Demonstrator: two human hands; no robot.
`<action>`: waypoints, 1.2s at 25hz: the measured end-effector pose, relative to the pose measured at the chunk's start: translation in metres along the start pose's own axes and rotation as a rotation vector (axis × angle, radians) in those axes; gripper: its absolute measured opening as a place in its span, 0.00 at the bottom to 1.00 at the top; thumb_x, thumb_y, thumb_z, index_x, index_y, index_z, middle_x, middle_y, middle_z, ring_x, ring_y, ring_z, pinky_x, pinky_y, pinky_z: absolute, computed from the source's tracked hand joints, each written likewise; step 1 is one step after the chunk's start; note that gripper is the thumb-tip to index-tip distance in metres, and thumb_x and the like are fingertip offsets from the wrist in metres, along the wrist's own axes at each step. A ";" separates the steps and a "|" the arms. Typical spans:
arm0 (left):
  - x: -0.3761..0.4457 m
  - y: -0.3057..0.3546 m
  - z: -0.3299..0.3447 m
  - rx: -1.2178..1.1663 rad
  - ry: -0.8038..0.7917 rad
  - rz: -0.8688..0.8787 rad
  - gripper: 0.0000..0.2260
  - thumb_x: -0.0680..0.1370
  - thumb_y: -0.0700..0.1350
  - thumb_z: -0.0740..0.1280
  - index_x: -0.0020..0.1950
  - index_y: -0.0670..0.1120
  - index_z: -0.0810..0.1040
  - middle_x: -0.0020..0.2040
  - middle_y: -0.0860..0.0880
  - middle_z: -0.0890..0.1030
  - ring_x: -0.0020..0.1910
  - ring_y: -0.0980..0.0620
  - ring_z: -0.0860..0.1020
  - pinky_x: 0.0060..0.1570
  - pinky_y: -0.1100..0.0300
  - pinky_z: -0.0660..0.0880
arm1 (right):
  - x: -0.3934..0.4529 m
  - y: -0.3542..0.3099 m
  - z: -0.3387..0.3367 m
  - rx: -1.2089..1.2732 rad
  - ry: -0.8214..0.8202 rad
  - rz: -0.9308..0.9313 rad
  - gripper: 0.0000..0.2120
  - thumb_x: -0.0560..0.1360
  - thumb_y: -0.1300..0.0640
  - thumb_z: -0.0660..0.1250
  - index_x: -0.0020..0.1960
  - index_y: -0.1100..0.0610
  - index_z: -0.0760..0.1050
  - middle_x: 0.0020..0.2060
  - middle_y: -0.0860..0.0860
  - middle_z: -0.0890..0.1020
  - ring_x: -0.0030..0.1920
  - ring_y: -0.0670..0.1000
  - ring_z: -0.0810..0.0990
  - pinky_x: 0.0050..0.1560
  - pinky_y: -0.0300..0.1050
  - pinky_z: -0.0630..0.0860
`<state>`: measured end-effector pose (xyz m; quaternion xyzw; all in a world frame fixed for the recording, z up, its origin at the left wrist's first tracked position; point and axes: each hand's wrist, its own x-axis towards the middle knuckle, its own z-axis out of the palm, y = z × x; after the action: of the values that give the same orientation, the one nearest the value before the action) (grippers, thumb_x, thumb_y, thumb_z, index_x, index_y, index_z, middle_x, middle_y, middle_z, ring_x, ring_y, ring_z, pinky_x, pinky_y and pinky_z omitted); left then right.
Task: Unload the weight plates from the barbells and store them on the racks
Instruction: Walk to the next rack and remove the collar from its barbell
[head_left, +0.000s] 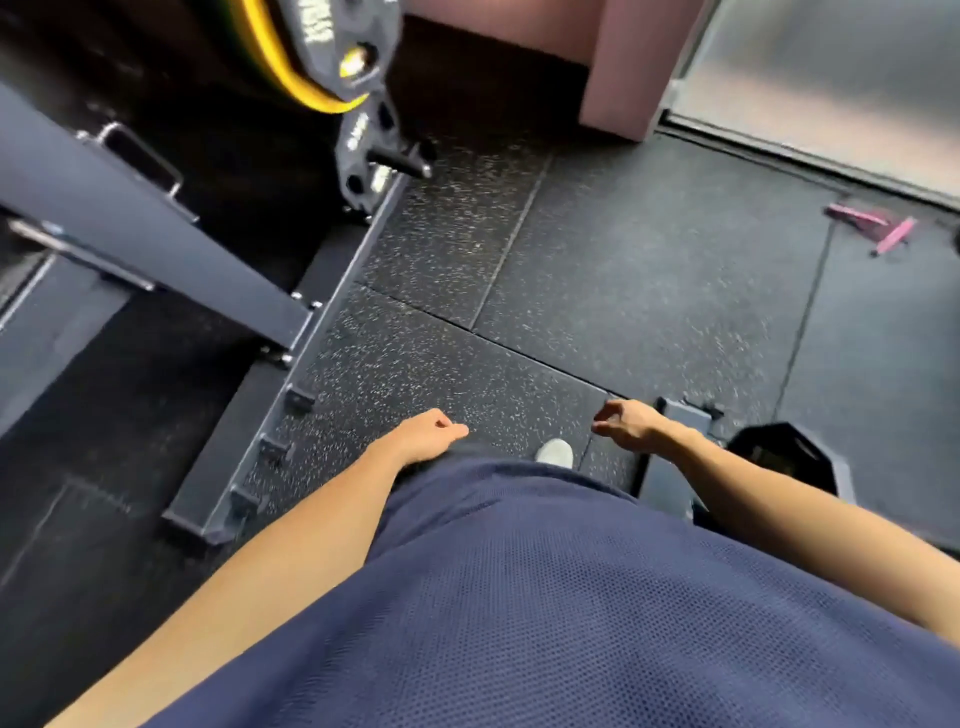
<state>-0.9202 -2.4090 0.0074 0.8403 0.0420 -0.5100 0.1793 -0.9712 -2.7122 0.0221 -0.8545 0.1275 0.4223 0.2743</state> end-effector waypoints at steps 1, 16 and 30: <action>-0.002 -0.006 0.000 -0.050 0.012 -0.027 0.21 0.76 0.64 0.60 0.62 0.52 0.72 0.66 0.49 0.74 0.60 0.47 0.72 0.56 0.52 0.68 | 0.008 -0.011 -0.011 -0.040 -0.007 -0.030 0.18 0.80 0.55 0.63 0.59 0.69 0.77 0.57 0.63 0.81 0.58 0.62 0.78 0.56 0.50 0.72; -0.059 -0.064 0.012 -0.799 0.353 -0.271 0.21 0.77 0.62 0.62 0.64 0.51 0.70 0.58 0.51 0.73 0.53 0.50 0.74 0.53 0.54 0.68 | 0.083 -0.198 -0.030 -0.484 -0.209 -0.391 0.19 0.78 0.53 0.66 0.67 0.57 0.73 0.53 0.58 0.82 0.44 0.54 0.80 0.38 0.41 0.72; -0.205 -0.090 -0.216 -0.825 1.073 -0.206 0.24 0.75 0.63 0.62 0.68 0.55 0.68 0.59 0.51 0.76 0.53 0.50 0.75 0.56 0.52 0.70 | 0.010 -0.446 -0.112 -0.459 0.043 -0.987 0.24 0.77 0.53 0.66 0.71 0.58 0.68 0.63 0.59 0.78 0.63 0.57 0.77 0.62 0.44 0.70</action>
<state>-0.8588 -2.2283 0.2528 0.8314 0.3955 0.0201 0.3899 -0.6916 -2.4121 0.2300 -0.8593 -0.3789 0.2425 0.2435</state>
